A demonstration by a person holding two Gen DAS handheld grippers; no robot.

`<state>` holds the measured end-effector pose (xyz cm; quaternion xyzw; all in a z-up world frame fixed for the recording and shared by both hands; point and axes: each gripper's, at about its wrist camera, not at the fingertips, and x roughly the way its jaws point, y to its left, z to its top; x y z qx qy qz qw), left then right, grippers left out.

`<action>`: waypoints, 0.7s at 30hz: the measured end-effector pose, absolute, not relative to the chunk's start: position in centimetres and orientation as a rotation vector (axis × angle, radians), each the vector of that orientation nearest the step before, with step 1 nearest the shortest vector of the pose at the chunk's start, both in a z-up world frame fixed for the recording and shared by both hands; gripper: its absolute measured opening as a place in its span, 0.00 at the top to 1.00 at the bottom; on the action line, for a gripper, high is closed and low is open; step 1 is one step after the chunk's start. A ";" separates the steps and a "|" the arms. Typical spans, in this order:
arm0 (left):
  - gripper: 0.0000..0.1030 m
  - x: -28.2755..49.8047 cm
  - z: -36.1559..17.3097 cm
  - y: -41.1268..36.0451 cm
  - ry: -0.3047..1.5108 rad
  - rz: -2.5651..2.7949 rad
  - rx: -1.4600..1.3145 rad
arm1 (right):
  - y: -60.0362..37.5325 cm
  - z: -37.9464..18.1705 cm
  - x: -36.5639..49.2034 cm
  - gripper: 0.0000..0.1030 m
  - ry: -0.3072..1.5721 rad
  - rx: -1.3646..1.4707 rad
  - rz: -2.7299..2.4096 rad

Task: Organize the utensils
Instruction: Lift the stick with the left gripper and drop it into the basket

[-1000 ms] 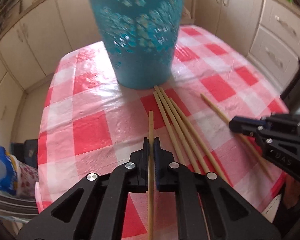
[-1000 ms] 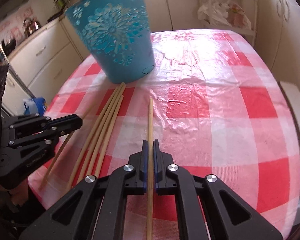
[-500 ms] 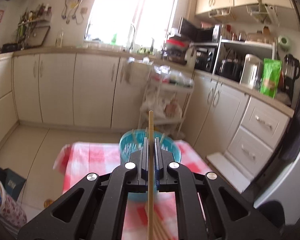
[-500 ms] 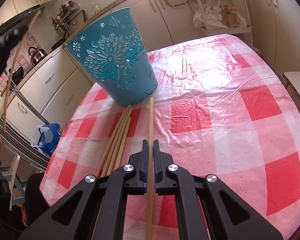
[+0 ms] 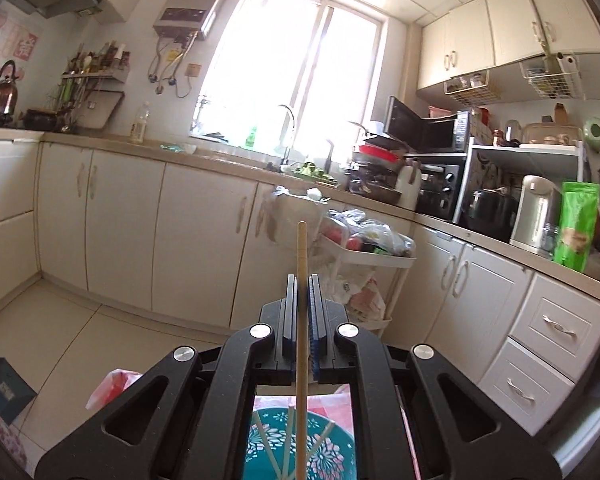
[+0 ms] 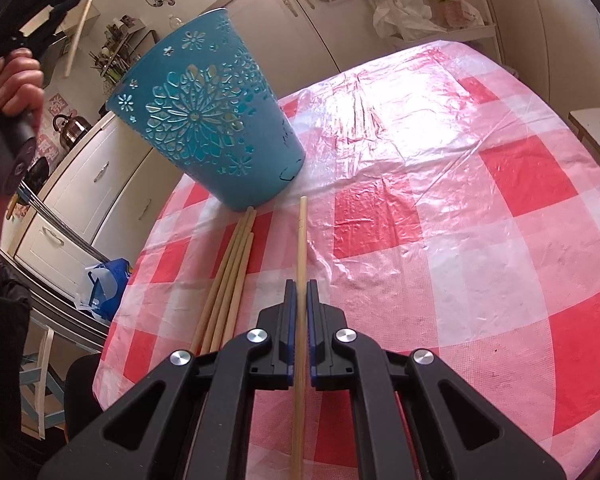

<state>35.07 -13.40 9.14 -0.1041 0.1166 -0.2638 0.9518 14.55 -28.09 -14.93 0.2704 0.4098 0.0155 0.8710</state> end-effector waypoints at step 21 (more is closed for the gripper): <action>0.90 32.7 0.1 -12.7 0.434 -0.453 -0.067 | -28.7 -15.5 14.6 0.94 0.876 0.622 0.037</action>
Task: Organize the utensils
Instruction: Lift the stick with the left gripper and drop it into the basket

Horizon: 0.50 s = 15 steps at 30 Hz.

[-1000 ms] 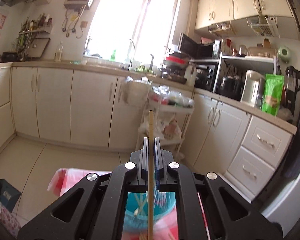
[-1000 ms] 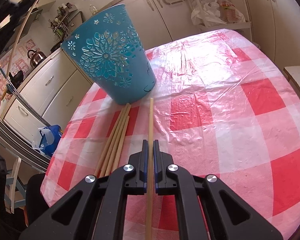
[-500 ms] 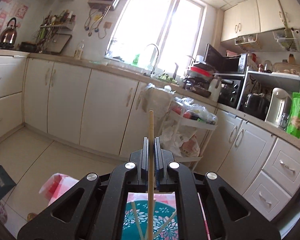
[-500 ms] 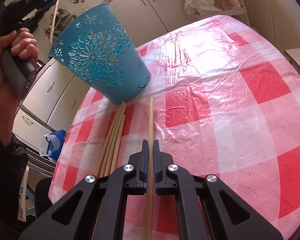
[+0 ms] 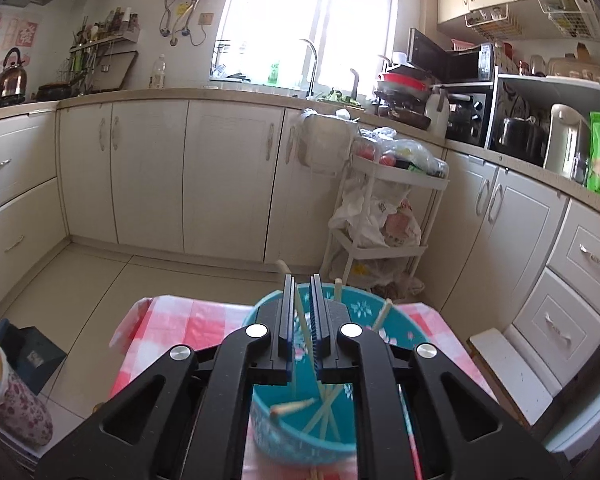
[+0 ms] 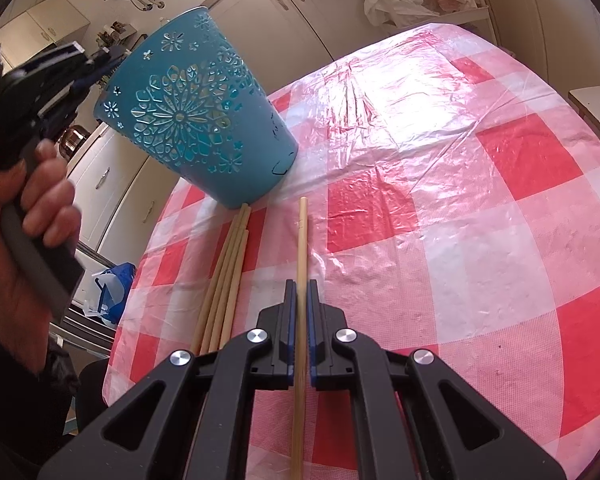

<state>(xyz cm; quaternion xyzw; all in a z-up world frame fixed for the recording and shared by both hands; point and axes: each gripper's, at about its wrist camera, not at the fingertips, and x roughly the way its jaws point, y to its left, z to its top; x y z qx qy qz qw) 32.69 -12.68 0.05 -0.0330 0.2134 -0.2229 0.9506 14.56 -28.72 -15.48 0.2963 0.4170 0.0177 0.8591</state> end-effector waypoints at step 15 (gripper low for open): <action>0.56 23.0 1.2 -11.8 0.408 -0.445 0.058 | -29.1 -15.2 13.5 0.94 0.837 0.641 0.008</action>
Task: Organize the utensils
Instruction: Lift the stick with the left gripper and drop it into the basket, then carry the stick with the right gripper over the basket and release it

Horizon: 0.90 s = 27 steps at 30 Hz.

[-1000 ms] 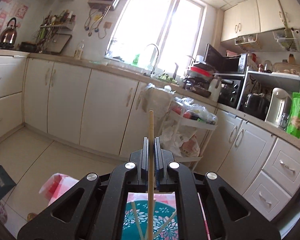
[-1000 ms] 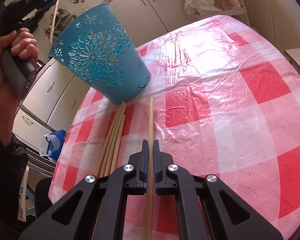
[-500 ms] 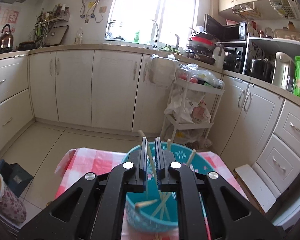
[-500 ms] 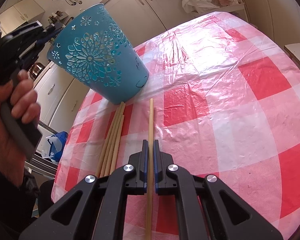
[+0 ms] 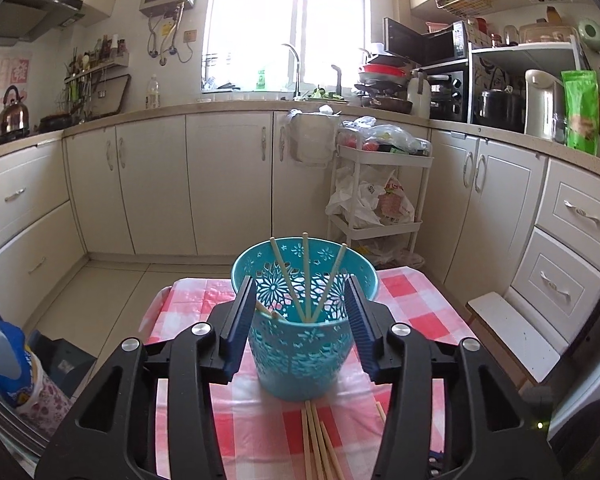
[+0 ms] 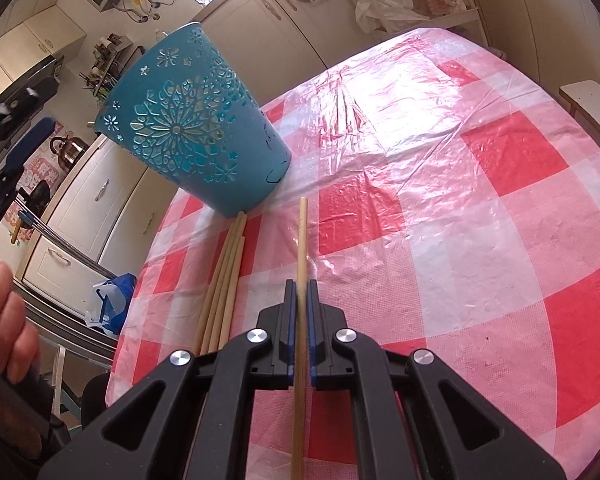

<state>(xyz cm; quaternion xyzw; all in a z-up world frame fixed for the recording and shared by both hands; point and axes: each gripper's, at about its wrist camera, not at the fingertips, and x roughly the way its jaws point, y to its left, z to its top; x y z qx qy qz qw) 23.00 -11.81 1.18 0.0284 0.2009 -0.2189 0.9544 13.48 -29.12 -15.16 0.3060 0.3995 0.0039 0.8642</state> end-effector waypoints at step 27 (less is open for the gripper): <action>0.39 19.0 1.5 -6.9 0.467 -0.426 -0.132 | -28.5 -7.9 10.7 0.94 0.453 0.636 0.028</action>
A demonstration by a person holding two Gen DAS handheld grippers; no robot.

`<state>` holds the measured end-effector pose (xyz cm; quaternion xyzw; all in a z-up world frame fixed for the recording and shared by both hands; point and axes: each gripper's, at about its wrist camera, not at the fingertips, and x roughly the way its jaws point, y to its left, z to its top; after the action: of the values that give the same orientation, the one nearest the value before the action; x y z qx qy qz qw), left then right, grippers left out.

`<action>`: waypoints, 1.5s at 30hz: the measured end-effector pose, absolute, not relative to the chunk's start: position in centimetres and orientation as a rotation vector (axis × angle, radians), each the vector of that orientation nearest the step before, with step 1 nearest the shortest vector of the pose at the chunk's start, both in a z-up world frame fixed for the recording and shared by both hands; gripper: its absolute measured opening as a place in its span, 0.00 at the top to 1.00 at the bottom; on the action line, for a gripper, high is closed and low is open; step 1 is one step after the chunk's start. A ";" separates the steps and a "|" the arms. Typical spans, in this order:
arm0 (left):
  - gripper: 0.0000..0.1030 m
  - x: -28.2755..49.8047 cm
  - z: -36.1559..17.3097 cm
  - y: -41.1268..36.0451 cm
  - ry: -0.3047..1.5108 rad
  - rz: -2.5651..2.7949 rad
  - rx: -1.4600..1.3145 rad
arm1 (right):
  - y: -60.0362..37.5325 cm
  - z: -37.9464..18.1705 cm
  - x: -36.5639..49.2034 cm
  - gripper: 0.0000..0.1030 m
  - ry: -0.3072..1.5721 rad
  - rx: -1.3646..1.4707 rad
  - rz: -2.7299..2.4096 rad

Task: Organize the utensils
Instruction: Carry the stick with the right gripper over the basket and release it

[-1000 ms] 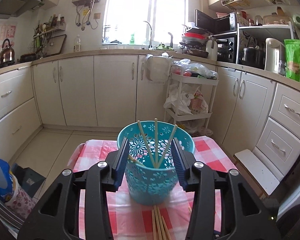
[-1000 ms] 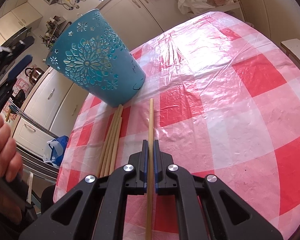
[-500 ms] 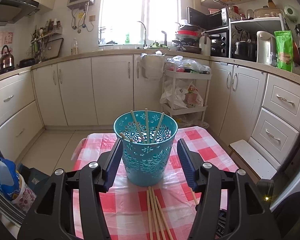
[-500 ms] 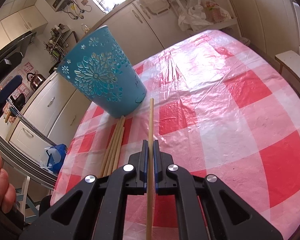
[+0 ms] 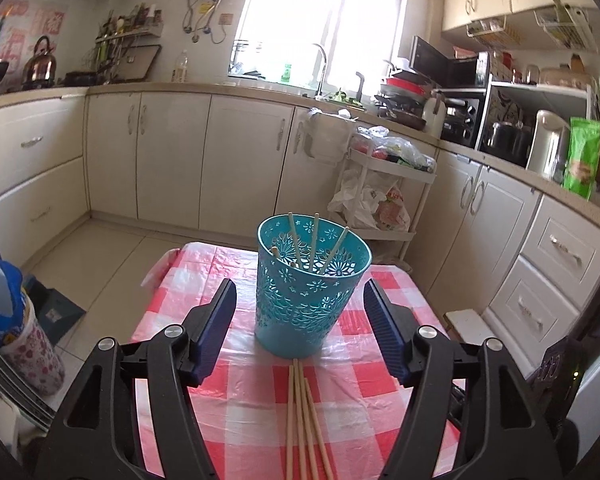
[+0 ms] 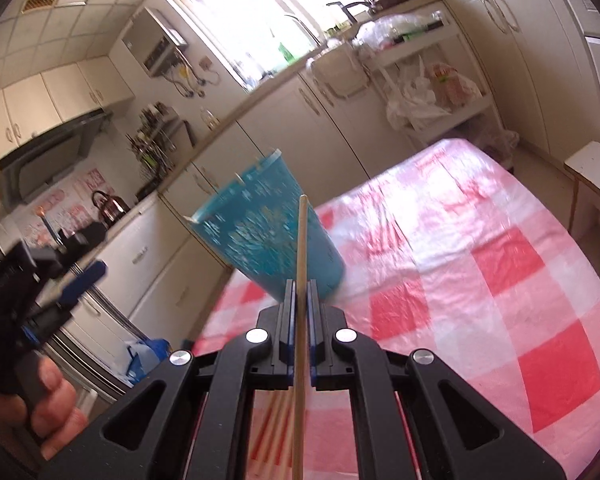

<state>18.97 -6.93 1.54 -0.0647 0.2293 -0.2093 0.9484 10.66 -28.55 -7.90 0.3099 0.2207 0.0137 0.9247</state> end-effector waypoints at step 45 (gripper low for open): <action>0.31 26.3 2.5 -8.0 0.399 -0.418 -0.377 | -27.9 -2.8 27.8 0.94 0.112 0.475 0.054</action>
<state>26.30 -7.95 2.47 -0.1846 0.1955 -0.2048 0.9411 27.82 -27.92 -2.82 0.2350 0.0557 0.0268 0.9700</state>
